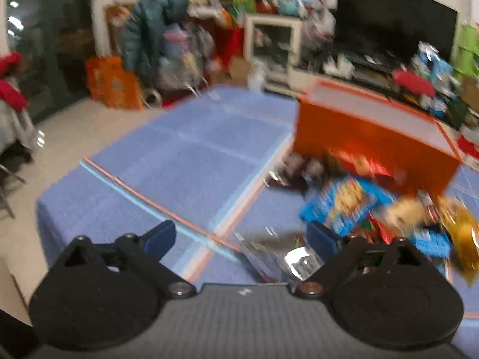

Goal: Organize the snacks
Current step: 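Grasp the silver foil bag with the left tool while the right tool grasps the yellow barcoded bag, then carry both bags over the orange box and open both tools to drop them, then grasp the blue cookie bag with the left tool while the right tool grasps the Danco Galette bag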

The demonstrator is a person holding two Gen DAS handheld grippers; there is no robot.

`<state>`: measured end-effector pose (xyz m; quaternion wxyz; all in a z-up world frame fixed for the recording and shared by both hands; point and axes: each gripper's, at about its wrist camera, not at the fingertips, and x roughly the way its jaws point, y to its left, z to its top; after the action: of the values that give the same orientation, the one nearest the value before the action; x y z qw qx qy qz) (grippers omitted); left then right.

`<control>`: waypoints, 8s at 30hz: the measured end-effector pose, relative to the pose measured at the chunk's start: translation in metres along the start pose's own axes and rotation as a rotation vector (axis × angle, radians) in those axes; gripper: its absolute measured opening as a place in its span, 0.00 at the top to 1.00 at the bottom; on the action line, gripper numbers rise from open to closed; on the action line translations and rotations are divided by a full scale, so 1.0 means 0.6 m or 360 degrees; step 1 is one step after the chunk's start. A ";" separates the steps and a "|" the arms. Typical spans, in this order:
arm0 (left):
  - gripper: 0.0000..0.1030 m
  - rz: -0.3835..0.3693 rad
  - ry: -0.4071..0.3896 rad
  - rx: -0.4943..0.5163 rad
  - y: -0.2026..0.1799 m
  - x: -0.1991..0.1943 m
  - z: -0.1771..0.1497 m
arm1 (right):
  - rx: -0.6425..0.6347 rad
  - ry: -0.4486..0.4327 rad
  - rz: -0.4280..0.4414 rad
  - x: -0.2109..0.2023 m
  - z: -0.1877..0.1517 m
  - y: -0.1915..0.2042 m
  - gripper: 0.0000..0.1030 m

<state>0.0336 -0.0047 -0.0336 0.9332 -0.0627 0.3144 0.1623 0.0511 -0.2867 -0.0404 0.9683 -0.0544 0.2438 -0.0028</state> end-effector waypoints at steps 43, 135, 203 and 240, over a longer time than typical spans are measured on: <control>0.10 0.0265 0.0099 0.0069 -0.055 0.031 -0.040 | -0.0201 0.0252 0.0412 0.138 -0.045 -0.040 0.15; 0.38 -0.0771 -0.0269 0.0453 -0.131 0.157 0.269 | -0.0193 0.0143 0.0344 0.193 0.250 0.042 0.69; 0.10 -0.1205 0.0136 0.0990 -0.050 0.246 0.030 | -0.0060 0.0375 0.0430 0.296 0.018 -0.092 0.08; 0.07 -0.1160 0.0129 0.1021 -0.047 0.195 0.013 | 0.0102 0.0350 0.0163 0.190 -0.040 -0.069 0.08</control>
<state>0.1355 0.0012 -0.0977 0.8885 0.1159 0.3423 -0.2826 0.1409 -0.3339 -0.1108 0.9358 -0.0103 0.3509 0.0330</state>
